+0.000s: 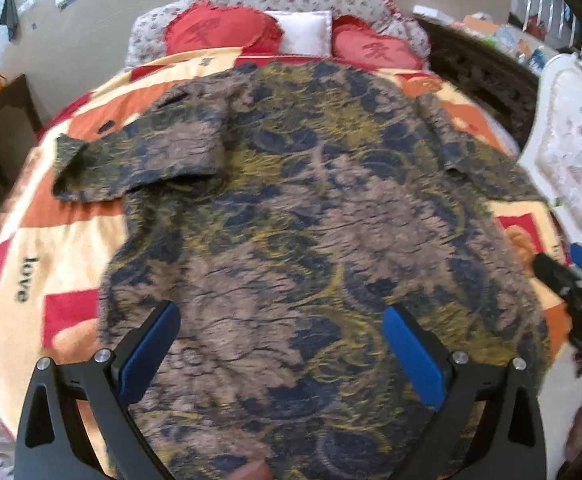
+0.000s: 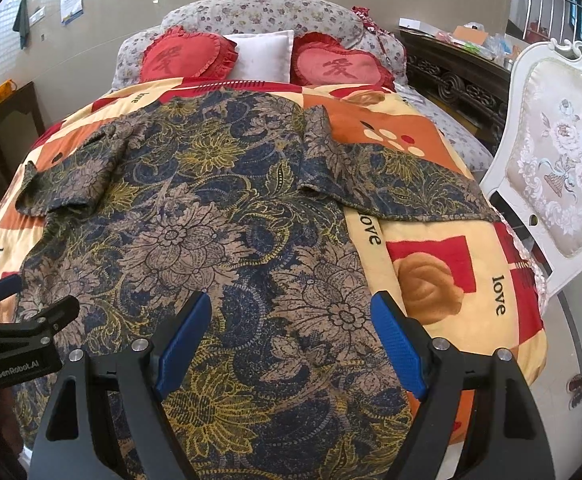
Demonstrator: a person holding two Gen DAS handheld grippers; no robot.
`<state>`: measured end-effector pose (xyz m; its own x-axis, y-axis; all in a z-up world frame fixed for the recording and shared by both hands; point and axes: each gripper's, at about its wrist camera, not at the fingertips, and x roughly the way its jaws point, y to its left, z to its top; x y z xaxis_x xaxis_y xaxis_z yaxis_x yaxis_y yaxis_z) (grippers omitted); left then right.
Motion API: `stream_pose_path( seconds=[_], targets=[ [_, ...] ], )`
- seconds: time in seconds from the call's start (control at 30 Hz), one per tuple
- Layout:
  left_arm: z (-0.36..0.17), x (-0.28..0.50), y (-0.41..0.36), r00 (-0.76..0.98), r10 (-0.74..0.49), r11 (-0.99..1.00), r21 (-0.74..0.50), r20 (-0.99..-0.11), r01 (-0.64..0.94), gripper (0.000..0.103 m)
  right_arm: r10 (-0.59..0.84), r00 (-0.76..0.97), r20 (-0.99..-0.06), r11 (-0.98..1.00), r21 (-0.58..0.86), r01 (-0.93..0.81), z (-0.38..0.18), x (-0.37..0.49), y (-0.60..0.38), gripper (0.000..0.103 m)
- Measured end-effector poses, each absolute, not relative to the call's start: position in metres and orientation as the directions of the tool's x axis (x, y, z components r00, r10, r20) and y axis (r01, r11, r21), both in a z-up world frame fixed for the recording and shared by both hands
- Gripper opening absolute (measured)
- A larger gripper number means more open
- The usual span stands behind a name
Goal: Fold small clothes
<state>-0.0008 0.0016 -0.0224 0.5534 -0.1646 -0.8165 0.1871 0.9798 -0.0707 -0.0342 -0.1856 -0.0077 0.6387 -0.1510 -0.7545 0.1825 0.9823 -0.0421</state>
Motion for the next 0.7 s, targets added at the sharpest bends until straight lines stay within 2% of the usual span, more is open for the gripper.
stream_pose_path(
  seconds=[0.13,0.47,0.6,0.7],
  targets=[
    [-0.025,0.000,-0.003,0.505,-0.220,0.968,-0.121,-0.835,0.221,0.103,-0.148,0.637,-0.756,0.982,-0.039,0.182,-0.008,-0.034,-0.185,0.089],
    [-0.041,0.004,0.011,0.469,-0.165,0.983,-0.105,-0.868,0.151,0.102,-0.149,0.635,-0.758,0.982,-0.039,0.184,-0.008,-0.034,-0.183,0.089],
    [-0.050,0.004,0.018,0.432,-0.208,0.977,-0.161,-0.877,0.143,0.099,-0.146,0.634,-0.759,0.983,-0.037,0.182,-0.009,-0.033,-0.182,0.089],
    [-0.051,0.005,0.017,0.442,-0.160,0.986,-0.117,-0.882,0.122,0.100,-0.142,0.634,-0.760,0.983,-0.033,0.181,-0.011,-0.032,-0.181,0.089]
  ],
)
